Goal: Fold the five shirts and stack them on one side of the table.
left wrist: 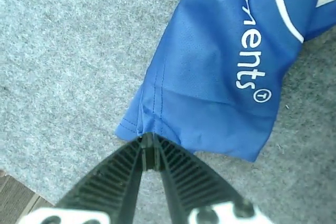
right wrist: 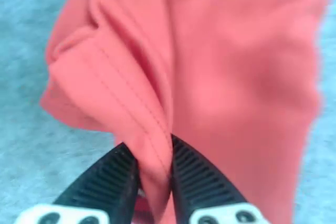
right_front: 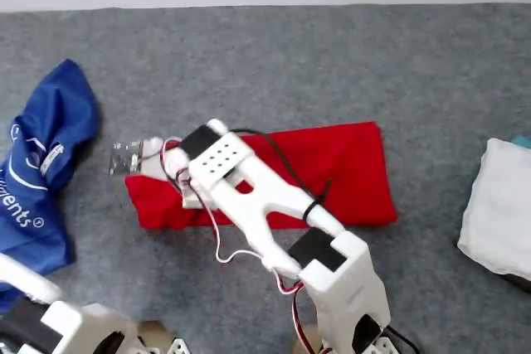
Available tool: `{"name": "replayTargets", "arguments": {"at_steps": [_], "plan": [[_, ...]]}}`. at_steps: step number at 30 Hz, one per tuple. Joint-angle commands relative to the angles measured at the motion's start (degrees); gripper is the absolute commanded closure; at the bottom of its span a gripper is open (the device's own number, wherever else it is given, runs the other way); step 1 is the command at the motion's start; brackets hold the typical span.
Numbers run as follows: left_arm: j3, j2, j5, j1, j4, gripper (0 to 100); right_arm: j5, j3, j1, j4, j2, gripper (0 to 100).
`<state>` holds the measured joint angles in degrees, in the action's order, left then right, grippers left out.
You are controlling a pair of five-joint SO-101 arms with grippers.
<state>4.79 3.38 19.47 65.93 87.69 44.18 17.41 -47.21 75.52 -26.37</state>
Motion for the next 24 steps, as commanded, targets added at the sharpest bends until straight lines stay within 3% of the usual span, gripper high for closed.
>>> {"name": "replayTargets", "arguments": {"at_steps": [1, 6, 12, 24], "plan": [[0.0, 0.2, 0.5, -0.6, -1.2, 99, 0.2, 7.1, 2.2, -0.7, -1.5, 98.8], [1.5, 0.2, 0.5, -1.9, -1.5, 99, -2.5, 13.4, 3.3, 0.0, -6.0, 96.8], [1.6, 0.2, 0.5, -2.1, -1.6, 99, -8.4, 17.8, 5.5, 1.7, -10.2, 82.0], [1.6, 0.3, 0.5, -2.2, -3.6, 99, -8.7, 25.5, 10.5, 5.4, -12.0, 84.6]]}}
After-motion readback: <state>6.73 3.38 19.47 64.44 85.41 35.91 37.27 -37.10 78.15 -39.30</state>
